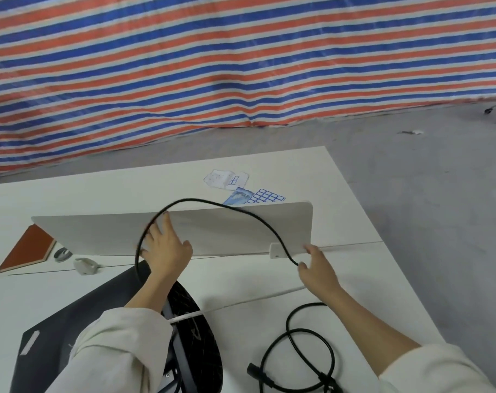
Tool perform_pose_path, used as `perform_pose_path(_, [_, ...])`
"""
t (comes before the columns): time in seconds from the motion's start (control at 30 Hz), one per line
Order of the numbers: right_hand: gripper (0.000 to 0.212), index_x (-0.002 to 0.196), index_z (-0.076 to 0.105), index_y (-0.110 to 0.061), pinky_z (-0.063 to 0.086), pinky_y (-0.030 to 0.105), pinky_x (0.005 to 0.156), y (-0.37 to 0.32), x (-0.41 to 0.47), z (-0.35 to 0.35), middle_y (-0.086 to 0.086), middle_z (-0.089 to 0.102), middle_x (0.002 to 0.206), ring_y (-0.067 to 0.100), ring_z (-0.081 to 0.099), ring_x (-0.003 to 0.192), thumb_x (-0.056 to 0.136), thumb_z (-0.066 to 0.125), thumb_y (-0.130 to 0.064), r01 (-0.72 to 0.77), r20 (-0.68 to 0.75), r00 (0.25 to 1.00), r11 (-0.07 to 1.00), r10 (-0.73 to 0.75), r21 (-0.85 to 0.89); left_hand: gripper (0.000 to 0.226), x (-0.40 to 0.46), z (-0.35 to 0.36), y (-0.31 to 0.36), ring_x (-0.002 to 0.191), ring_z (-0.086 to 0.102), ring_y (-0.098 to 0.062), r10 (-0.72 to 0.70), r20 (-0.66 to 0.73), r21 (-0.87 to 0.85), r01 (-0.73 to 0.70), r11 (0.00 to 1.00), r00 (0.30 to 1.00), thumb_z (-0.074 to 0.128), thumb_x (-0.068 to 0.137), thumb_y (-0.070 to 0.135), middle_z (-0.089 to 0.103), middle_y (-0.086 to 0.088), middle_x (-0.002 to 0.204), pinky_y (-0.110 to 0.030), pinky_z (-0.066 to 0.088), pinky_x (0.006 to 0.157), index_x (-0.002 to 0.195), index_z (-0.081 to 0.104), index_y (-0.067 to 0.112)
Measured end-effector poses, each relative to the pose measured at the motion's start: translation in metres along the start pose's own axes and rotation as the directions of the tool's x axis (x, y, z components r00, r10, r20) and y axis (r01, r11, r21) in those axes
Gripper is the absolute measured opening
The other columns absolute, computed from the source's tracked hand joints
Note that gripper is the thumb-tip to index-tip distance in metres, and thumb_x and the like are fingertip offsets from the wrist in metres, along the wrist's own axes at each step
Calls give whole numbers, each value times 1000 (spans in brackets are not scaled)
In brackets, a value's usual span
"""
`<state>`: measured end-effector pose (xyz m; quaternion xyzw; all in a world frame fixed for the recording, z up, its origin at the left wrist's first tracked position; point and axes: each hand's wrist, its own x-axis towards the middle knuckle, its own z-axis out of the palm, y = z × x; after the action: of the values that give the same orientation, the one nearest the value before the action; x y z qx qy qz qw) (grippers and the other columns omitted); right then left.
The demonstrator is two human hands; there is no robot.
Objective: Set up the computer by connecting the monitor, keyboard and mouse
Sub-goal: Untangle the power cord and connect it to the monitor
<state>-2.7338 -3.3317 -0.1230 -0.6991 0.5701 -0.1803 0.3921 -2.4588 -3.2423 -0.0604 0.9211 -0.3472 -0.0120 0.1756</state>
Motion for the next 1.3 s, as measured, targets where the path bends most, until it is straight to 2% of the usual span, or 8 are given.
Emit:
perform_pose_path(0.2, [59,144,26,-11,23,35,113,-71,13,21,7,29,150,23,26,138,91,49,-15,334,-40,941,940,-337,-72,31,-13,-6,-9,95,63,-27,376,-100,12,-377,926,921,47,92,16,61,-4,122,-36,50,74,121,58,15])
perform_pose_path(0.37, [64,148,19,-13,20,32,114,-114,17,37,6,27,151,21,24,139,90,47,-10,527,55,850,842,-524,-117,34,-32,-17,13,100,64,-28,696,-360,247,-655,714,622,50,81,16,67,-5,110,-42,48,84,113,63,13])
perform_pose_path(0.5, [59,147,21,-14,22,34,114,-116,16,42,5,24,153,21,21,140,93,43,-9,456,60,889,890,-454,-19,75,-13,-27,-10,143,13,-34,71,-65,212,-56,976,995,46,91,40,11,-13,157,-52,10,113,150,6,16])
perform_pose_path(0.57, [57,147,22,-14,24,33,113,-107,12,43,4,24,152,20,22,140,93,41,-8,438,72,897,899,-437,-5,64,-7,-20,-28,133,34,-37,-134,264,0,139,990,955,42,95,43,33,-20,147,-48,31,107,144,21,7])
perform_pose_path(0.7, [56,145,27,-17,25,31,111,-85,9,40,1,28,150,19,27,137,92,38,-5,468,82,883,882,-462,-65,45,-29,-5,-18,93,56,-28,119,303,33,-135,990,945,29,99,45,65,-6,93,-41,44,91,81,55,14])
perform_pose_path(0.87, [48,138,40,-22,21,35,112,-46,3,33,-1,42,141,18,33,133,92,40,-9,460,172,888,837,-427,-298,23,-61,7,29,67,61,-20,339,532,-259,-232,937,776,38,99,24,63,0,71,-22,41,57,96,59,13])
perform_pose_path(1.07, [48,145,30,-14,27,32,111,38,-31,3,5,29,150,22,28,138,98,36,-13,157,293,954,936,-61,-316,30,-111,51,46,94,59,-25,492,471,139,-613,778,732,31,102,30,62,-2,106,-31,39,72,119,55,23])
perform_pose_path(1.3, [47,144,31,-12,27,31,111,71,-92,-21,8,33,149,22,33,136,98,36,-16,-55,168,982,979,89,-197,55,-146,61,62,137,24,-31,487,419,311,-625,716,766,31,100,39,27,-9,149,-55,15,111,150,10,27])
